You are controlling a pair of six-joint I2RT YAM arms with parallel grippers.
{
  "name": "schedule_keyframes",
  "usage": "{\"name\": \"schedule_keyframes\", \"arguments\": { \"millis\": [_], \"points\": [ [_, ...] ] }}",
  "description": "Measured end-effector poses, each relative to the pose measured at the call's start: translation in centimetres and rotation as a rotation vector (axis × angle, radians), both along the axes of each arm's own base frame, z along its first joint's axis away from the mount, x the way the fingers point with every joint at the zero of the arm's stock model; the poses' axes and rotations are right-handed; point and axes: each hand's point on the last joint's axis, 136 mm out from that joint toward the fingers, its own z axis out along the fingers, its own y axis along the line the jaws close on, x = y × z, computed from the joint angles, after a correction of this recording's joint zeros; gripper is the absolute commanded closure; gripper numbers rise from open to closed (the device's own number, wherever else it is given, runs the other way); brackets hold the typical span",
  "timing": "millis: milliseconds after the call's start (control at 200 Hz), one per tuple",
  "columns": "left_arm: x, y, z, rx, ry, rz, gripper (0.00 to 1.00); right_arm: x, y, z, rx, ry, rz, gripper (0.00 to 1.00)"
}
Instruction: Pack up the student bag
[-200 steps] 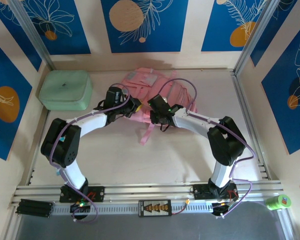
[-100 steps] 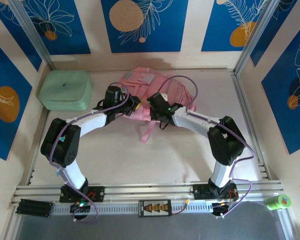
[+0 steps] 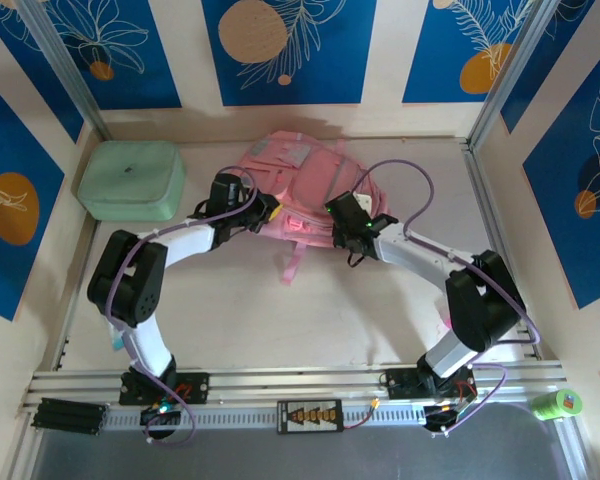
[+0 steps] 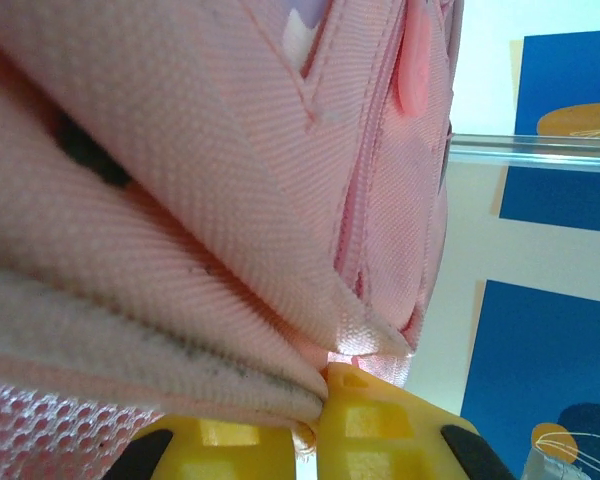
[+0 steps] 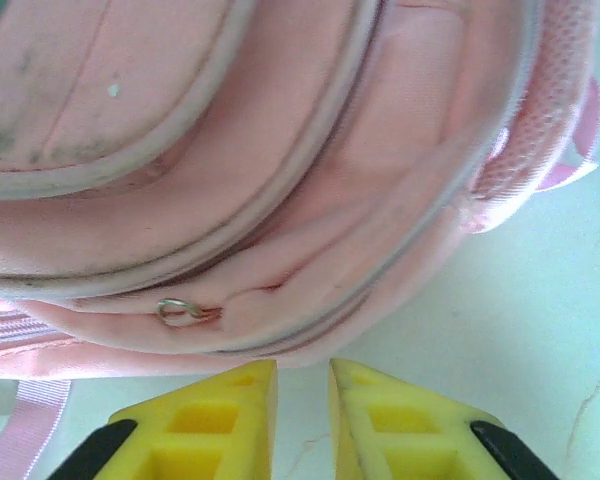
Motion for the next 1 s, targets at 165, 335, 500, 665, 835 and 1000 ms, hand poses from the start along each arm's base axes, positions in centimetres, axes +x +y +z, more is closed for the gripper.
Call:
{"name": "schedule_keyframes", "arguments": {
  "millis": [165, 335, 500, 665, 835, 1000],
  "points": [
    [-0.3, 0.2, -0.2, 0.049, -0.039, -0.030, 0.55, -0.1, 0.0, 1.0, 0.099, -0.011, 0.009, 0.55],
    [-2.7, 1.7, 0.9, 0.224, -0.132, -0.130, 0.27, 1.2, -1.1, 2.2, 0.224, -0.027, -0.034, 0.36],
    [-3.6, 2.0, 4.5, 0.466, -0.333, -0.301, 0.14, 2.5, -2.8, 2.3, 0.347, -0.017, -0.084, 0.31],
    [-2.5, -0.5, 9.1, 0.725, -0.611, -0.513, 0.16, 3.0, -4.4, 1.9, 0.438, 0.007, -0.131, 0.30],
    [-2.2, -3.5, 7.7, 0.955, -0.794, -0.775, 0.19, 2.6, -5.0, 1.1, 0.496, 0.041, -0.153, 0.30],
    [-2.1, -4.9, 2.9, 1.082, -0.873, -1.046, 0.20, 2.1, -5.6, 0.9, 0.530, 0.055, -0.171, 0.30]
  ]
}}
